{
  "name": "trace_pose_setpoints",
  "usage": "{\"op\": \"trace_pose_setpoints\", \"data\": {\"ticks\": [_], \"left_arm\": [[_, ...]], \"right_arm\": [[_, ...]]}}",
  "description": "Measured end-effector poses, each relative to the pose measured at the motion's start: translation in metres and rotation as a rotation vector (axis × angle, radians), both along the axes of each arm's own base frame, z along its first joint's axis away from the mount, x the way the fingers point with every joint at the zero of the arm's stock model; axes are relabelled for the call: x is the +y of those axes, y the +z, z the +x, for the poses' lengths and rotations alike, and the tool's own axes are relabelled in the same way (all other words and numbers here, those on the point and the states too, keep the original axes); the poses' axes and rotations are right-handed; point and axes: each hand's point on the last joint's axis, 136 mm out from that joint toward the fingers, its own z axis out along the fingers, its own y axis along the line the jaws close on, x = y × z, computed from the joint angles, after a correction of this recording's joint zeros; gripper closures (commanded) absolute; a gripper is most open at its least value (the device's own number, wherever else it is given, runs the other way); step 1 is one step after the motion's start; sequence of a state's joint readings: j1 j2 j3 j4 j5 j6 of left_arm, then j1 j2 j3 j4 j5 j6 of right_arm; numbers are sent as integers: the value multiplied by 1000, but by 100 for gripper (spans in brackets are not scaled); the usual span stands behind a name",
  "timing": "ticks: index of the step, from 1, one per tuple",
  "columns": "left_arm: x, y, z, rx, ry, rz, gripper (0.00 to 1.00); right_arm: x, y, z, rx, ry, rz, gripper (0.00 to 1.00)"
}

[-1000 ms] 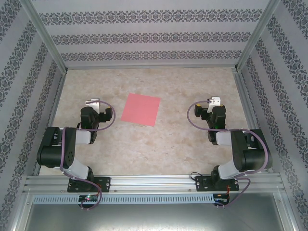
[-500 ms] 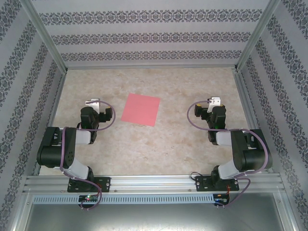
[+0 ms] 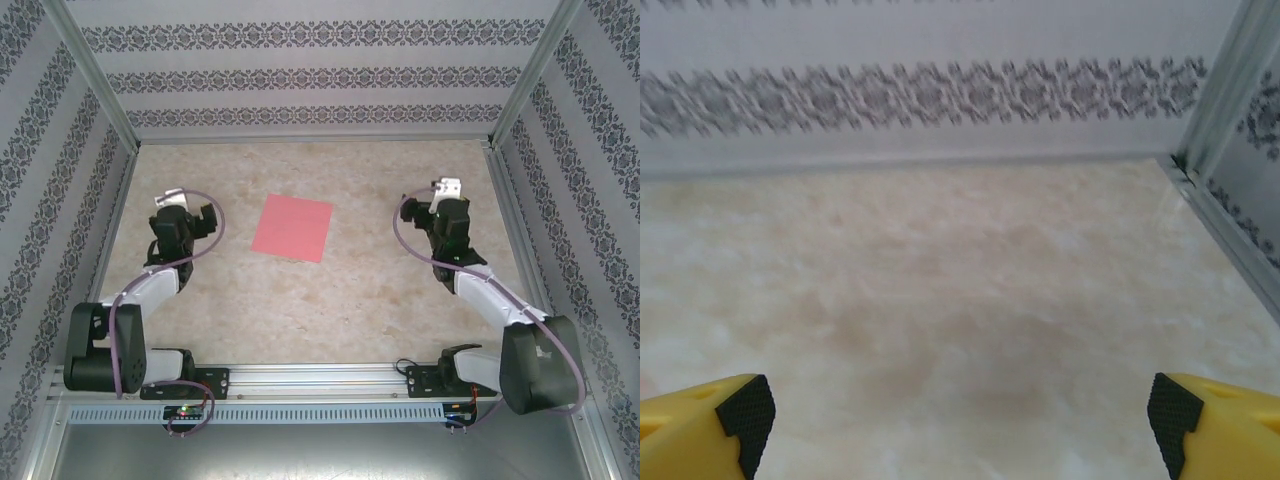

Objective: Fold a paper plane with a square sheet of paper (pick it up from the middle)
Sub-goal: Move the square sheet of paper to the center of the table.

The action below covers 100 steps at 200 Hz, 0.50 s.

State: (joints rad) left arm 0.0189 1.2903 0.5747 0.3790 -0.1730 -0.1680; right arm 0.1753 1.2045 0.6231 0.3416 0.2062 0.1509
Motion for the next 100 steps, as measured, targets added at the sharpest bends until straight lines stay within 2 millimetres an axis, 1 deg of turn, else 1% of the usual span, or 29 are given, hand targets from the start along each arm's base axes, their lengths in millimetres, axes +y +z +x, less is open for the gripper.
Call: {"op": "trace_pose_setpoints", "data": {"ticks": [12, 24, 31, 40, 54, 57, 59, 62, 66, 70, 79, 89, 100], "left_arm": [[2, 14, 1, 6, 32, -37, 0], [3, 24, 2, 26, 53, -74, 0], [2, 27, 2, 40, 62, -94, 0], [2, 28, 2, 60, 72, -117, 0], [-1, 28, -1, 91, 77, -156, 0], [-2, 27, -1, 100, 75, -165, 0], [-2, 26, -2, 106, 75, -170, 0], [-3, 26, -3, 114, 76, -177, 0], [-4, 24, -4, 125, 74, -186, 0], [-6, 23, -5, 136, 72, -197, 0], [-8, 21, -6, 155, 70, -215, 0], [-11, 17, -7, 178, 63, -233, 0], [-14, 12, -8, 201, 53, -248, 0]], "right_arm": [[15, 14, 4, 32, -1, 69, 2], [36, 21, 7, 84, 12, 127, 2], [53, 21, 9, 120, 32, 154, 2], [80, 18, 10, 172, 71, 186, 2], [125, 3, 7, 265, 143, 224, 2], [137, -2, 5, 293, 163, 232, 2], [141, -4, 5, 303, 169, 234, 2], [155, -10, 3, 335, 190, 245, 2], [165, -15, 2, 360, 204, 252, 2], [179, -22, -1, 396, 225, 263, 2], [203, -36, -5, 458, 254, 280, 3], [231, -55, -10, 534, 288, 302, 6], [255, -72, -14, 602, 311, 316, 8]]}}
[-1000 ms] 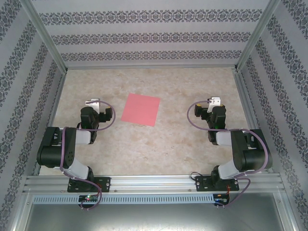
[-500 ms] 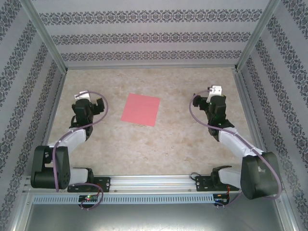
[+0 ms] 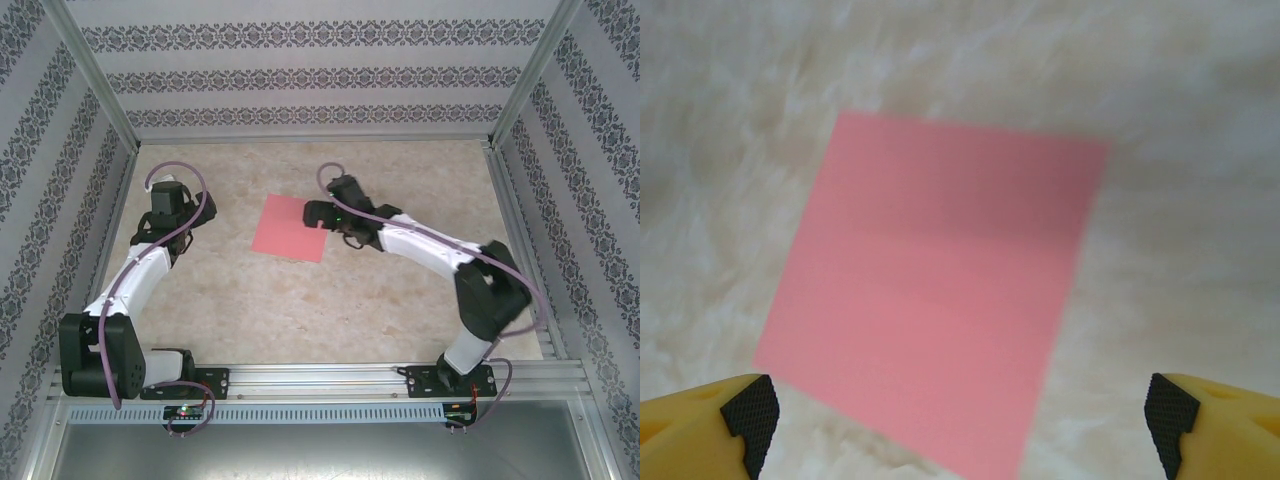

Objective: Fold a paper plane with a square sheet of paper (pick it up from the middle)
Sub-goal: Move the square sheet of paper to the center of the table.

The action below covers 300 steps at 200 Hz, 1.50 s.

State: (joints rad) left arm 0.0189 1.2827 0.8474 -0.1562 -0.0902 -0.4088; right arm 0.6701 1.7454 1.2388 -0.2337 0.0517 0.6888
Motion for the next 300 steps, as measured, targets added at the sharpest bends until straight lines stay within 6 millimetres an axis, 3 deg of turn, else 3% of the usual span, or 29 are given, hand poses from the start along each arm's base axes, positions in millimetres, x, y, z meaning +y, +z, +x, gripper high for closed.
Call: {"op": "trace_pose_setpoints", "data": {"ticks": [29, 76, 100, 130, 162, 203, 263, 282, 300], "left_arm": [[-6, -11, -3, 41, -24, -27, 0], [-11, -21, -5, 78, -43, -46, 0], [-11, -24, -6, 93, -45, -48, 0], [-11, -25, -6, 99, -45, -48, 0], [-9, -25, -6, 99, -26, -51, 0], [-5, -24, -7, 93, 13, -62, 0], [-7, -26, -6, 89, 38, -107, 0], [-9, -29, -6, 96, 39, -127, 0], [-11, -35, -5, 112, 39, -142, 0]], "right_arm": [[50, -36, -7, 131, 67, 4, 14], [90, -61, 6, 222, 107, 12, 16], [97, -76, 9, 261, 115, -6, 16], [91, -96, 0, 325, 117, -53, 16], [89, -98, -3, 326, 137, -66, 16], [59, -102, -35, 341, 200, -126, 16], [-37, -108, -131, 461, 319, -304, 15], [-56, -105, -143, 519, 298, -348, 13], [-61, -92, -136, 514, 238, -357, 11]]}}
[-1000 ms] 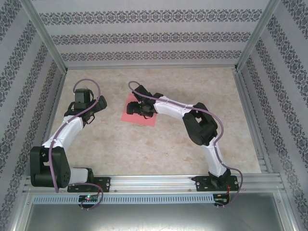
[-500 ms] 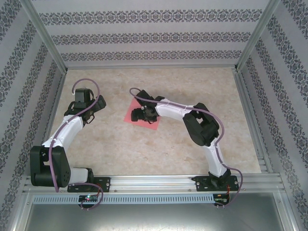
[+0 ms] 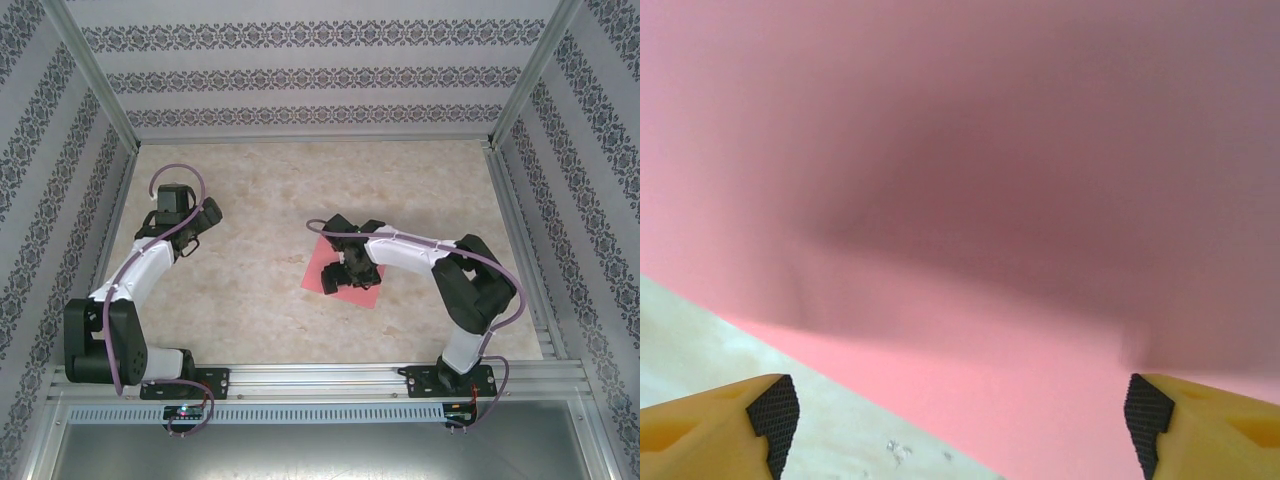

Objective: Fold a paper plane with a square sheet of paper (pick it up from the middle)
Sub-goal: Move the square sheet of paper to the center of the table, then first fold in half a square sheet of paper at the center of the table.

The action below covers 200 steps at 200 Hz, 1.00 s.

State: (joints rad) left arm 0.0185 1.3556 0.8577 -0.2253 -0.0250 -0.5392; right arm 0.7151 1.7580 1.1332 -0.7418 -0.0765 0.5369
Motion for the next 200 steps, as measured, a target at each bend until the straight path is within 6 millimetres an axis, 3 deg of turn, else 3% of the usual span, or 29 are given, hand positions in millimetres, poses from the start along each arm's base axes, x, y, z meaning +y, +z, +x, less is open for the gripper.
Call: {"op": "trace_pose_setpoints", "data": {"ticks": [24, 39, 69, 102, 200], "left_arm": [[-3, -8, 1, 28, -3, -24, 0], [-5, -9, 2, 37, -6, -35, 0], [-9, -5, 7, 35, -20, -51, 0], [-12, -6, 8, 42, -34, -66, 0], [-18, -19, 6, 85, -54, -93, 0]], "right_arm": [[7, 28, 27, -100, -135, 19, 7], [4, 35, 39, -140, -252, 24, 5], [-6, 26, 53, -139, -447, 0, 3], [6, 8, 75, -122, -526, -24, 3], [-1, -22, 65, -46, -562, -107, 12]]}}
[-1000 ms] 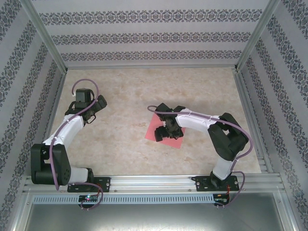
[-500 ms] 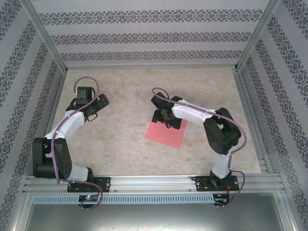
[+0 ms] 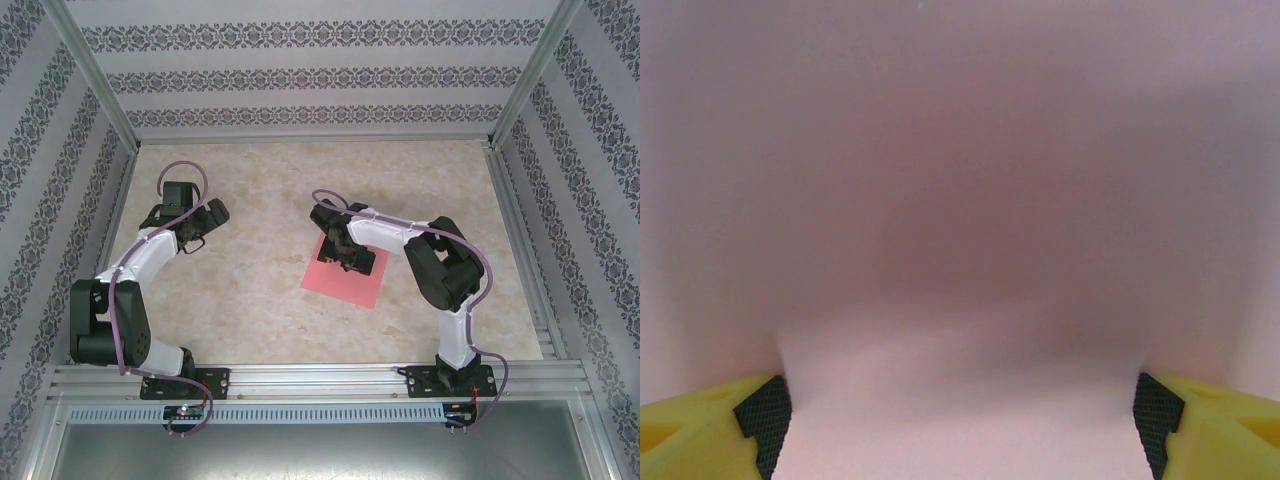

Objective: Fold a paper plane with a square sheet of paper (pick it up from the middle)
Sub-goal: First fold in half a square sheet of paper at the center of the table.

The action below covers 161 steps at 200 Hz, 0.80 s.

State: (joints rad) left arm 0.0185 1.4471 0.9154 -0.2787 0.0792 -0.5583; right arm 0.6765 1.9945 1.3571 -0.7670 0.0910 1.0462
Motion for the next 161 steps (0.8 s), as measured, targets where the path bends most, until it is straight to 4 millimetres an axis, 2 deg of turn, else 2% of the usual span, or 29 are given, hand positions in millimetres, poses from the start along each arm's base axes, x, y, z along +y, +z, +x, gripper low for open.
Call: {"op": "trace_pose_setpoints", "data": {"ticks": [61, 85, 107, 120, 145, 161], "left_arm": [[-1, -1, -1, 3, -2, -6, 0], [-5, -2, -1, 6, -9, -31, 0], [-13, -6, -5, 18, -21, -76, 0], [-19, -12, -9, 35, -30, -115, 0], [-36, -22, -18, 57, -61, -218, 0], [-52, -26, -22, 57, -96, -310, 0]], "right_arm": [[4, -2, 3, 1, 10, 11, 26], [6, -1, 4, -4, 30, 12, 38], [11, 1, 7, -16, 74, 31, 55], [22, 3, 13, -36, 106, 80, 67], [59, 17, 24, -87, 180, 260, 74], [93, 39, 33, -141, 240, 431, 77]]}}
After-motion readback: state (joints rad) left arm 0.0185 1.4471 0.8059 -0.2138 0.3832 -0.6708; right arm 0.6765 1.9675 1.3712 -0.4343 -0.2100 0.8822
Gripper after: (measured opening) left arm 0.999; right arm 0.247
